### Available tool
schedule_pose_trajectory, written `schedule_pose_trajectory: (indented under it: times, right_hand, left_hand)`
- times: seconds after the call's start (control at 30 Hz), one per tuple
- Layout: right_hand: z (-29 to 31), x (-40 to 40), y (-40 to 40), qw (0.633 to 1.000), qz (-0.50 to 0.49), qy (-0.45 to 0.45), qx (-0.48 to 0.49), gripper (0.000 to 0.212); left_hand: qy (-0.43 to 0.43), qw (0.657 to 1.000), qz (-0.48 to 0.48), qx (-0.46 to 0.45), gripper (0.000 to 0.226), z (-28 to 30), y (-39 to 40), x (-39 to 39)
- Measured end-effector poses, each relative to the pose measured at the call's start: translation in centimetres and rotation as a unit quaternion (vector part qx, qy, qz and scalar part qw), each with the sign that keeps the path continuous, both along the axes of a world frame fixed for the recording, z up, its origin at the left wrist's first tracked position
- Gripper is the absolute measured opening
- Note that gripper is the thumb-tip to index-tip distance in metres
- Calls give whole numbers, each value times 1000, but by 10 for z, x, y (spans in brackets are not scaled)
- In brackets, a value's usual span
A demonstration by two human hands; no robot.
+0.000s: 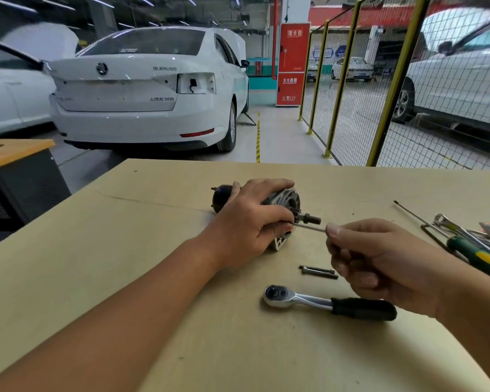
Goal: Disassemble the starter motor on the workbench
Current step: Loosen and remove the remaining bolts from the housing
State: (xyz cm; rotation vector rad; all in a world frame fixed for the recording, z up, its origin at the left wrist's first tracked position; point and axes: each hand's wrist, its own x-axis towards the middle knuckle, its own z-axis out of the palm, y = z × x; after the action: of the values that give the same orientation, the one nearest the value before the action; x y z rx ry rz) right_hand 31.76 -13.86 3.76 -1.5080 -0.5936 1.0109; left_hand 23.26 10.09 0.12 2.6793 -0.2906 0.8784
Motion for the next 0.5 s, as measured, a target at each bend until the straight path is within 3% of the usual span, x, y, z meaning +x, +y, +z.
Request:
schedule_pose_trajectory:
  times: [0.07, 0.1, 0.17, 0.2, 0.23, 0.27, 0.3, 0.37, 0.4, 0.5]
  right_hand:
    - [-3, 0, 0, 977, 9, -207, -49, 35]
    - [-5, 2, 0, 933, 10, -348, -88, 34]
    - [-9, 8, 1, 804, -9, -576, -146, 28]
    - [-9, 10, 2, 764, -27, -628, -146, 26]
    - [-9, 10, 2, 746, -49, -650, -139, 29]
    - [-8, 8, 3, 750, -71, -643, -139, 38]
    - [-4, 4, 4, 788, -93, -591, -142, 51]
    - [4, -3, 5, 911, -128, -359, -157, 71]
    - [6, -4, 4, 951, -125, -231, -164, 73]
    - [4, 0, 0, 983, -108, -38, -144, 54]
  left_hand:
    - [5, 1000, -5, 10, 16, 0, 1, -2]
    - [7, 1000, -6, 14, 16, -1, 1, -2]
    - [9, 1000, -3, 18, 15, -2, 1, -2]
    - [6, 1000, 0, 15, 15, -1, 0, -2]
    - [3, 1000, 3, 8, 14, 0, -1, -1]
    - [0, 1000, 5, 2, 14, 0, -3, -1]
    - [-2, 1000, 7, 0, 14, 0, -4, -1]
    - [-2, 1000, 4, -1, 14, 0, -4, -2]
    - [-3, 1000, 2, -1, 14, 0, -3, -3]
    - [-11, 1000, -4, -5, 13, 0, -3, -2]
